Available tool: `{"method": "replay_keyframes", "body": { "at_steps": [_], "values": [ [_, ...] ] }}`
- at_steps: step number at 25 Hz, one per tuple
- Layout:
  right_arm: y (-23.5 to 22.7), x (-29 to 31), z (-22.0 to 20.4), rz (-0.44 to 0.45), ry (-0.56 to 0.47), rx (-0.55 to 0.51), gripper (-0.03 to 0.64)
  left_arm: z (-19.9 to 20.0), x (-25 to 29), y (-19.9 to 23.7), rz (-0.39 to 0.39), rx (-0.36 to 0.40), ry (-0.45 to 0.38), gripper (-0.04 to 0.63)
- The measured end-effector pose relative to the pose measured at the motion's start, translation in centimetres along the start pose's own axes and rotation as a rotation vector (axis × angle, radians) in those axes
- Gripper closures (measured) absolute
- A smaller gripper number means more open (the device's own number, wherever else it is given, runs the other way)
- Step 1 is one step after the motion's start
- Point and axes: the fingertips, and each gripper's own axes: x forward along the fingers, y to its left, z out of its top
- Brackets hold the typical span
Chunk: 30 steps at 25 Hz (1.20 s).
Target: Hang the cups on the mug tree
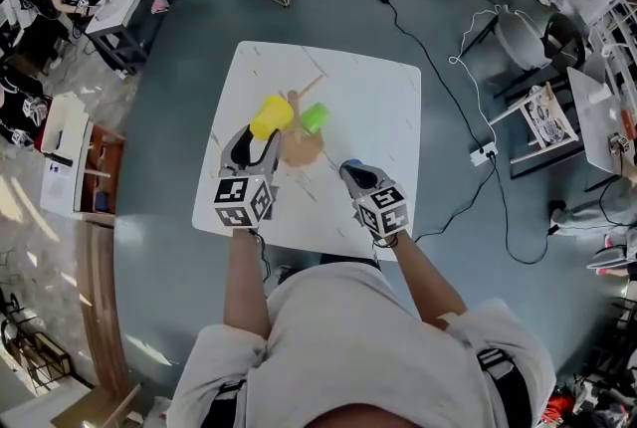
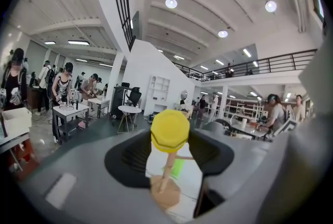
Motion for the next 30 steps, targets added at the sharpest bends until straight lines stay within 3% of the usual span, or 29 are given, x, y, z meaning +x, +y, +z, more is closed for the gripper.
{"method": "replay_keyframes", "body": {
  "at_steps": [10, 17, 30],
  "values": [
    [-0.5, -0.5, -0.2, 0.003, 0.003, 0.003, 0.617, 0.1, -0.1, 0.4, 0.064, 0.024, 0.009, 0.373],
    [-0.7, -1.1, -0.5, -0.002, -0.003, -0.002, 0.617, 0.6, 0.2, 0.2, 0.073, 0.055, 0.001, 0.319],
    [-0.3, -1.2, -1.9, 0.005, 0.019, 0.01, 0.617, -2.3, -1.1, 0.7, 0.101, 0.02, 0.047, 0.316]
  ]
}}
